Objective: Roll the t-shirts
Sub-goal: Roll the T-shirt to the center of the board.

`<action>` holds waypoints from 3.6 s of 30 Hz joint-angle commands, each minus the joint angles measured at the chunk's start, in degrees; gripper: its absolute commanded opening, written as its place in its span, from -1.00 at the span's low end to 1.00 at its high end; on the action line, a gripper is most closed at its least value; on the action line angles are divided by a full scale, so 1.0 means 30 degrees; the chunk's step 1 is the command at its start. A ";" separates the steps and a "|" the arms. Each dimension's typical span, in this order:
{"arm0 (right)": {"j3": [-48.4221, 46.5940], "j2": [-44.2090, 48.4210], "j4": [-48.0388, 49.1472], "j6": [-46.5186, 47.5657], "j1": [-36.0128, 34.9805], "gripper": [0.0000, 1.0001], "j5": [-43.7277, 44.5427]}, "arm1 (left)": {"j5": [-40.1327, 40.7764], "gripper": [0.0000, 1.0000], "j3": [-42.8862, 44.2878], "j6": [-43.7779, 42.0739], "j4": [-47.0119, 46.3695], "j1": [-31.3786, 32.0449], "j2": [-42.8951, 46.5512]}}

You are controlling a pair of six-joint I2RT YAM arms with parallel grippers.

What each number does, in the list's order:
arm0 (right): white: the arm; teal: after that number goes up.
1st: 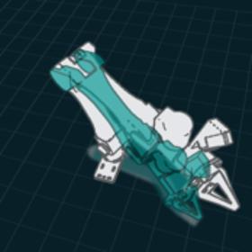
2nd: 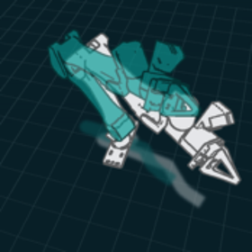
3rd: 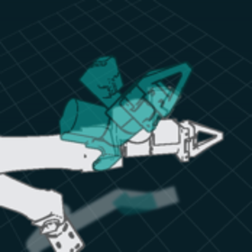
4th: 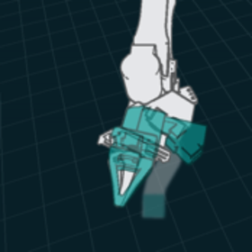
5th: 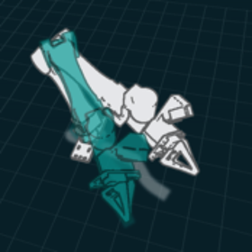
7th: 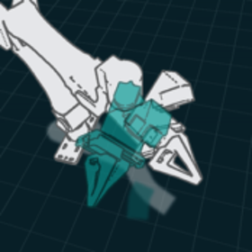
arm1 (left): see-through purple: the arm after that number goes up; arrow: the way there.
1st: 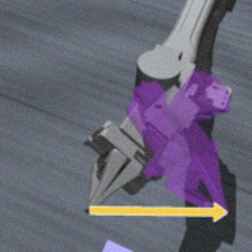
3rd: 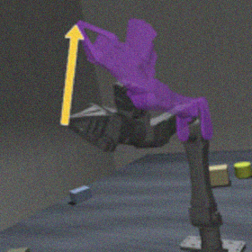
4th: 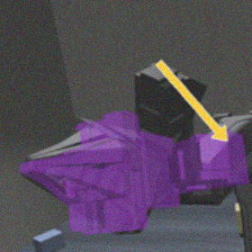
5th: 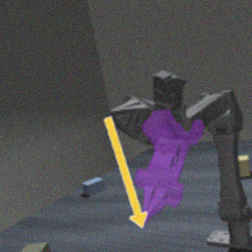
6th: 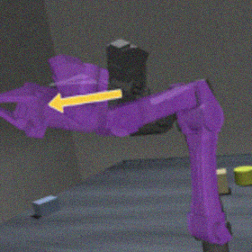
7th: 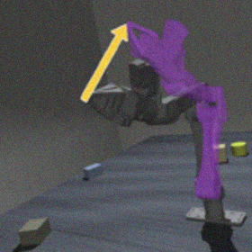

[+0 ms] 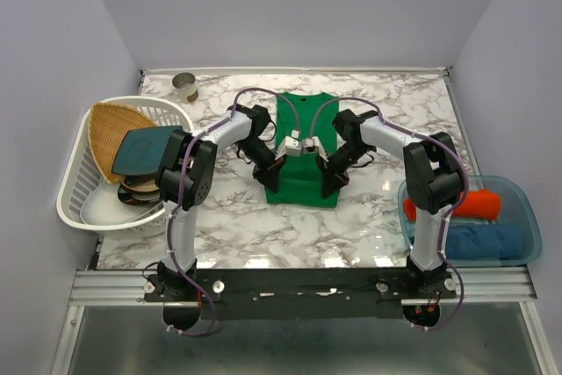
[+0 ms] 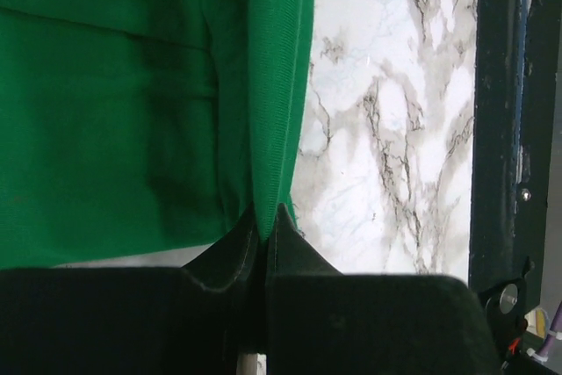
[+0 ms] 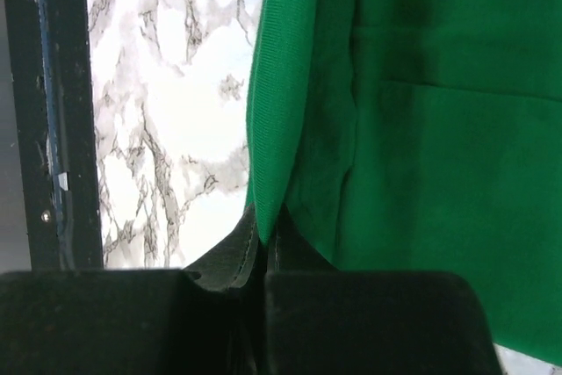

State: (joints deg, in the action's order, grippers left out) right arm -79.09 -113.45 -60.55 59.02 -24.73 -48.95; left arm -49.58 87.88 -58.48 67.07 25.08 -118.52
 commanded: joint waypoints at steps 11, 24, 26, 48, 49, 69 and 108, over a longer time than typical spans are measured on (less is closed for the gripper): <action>-0.3811 -0.3930 -0.3427 0.0189 0.0861 -0.98 0.2926 | 0.3518 -0.67 0.2407 0.1647 -0.0495 -0.0626 -0.2272; -0.6037 -0.6126 -0.3808 -0.1214 0.0832 -0.94 0.4157 | 0.5072 -0.21 -0.0867 0.2501 -0.3513 -0.0743 0.2409; -0.7086 -0.7031 -0.4449 -0.1626 0.0832 -0.92 0.4245 | 0.5131 -0.12 -0.3405 0.2764 -0.5641 -0.0627 0.4861; -0.9028 -0.8678 -0.4776 -0.4616 0.0832 -0.89 0.5272 | 1.8362 0.46 -2.1587 0.0893 -3.6820 0.9245 0.9366; -0.8999 -0.8678 -0.4805 -0.4587 0.0832 -0.88 0.5271 | 1.8866 0.44 -2.1558 0.0599 -3.7380 0.9624 0.8838; -0.4845 -0.3602 -0.0361 -0.5288 0.1473 -0.03 0.4979 | 1.7092 -1.00 -1.5792 0.3465 -2.3423 0.9014 0.9036; 1.2068 0.8904 1.7902 -0.1482 -0.4354 0.88 0.9578 | 0.3785 -1.00 -0.6414 0.7335 -1.1754 0.3506 0.5933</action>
State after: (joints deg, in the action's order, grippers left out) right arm -38.68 -84.27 -2.55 53.49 -37.39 -21.89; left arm -32.32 65.69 -36.56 28.99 36.73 -99.48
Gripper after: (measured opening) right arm 0.975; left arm 0.026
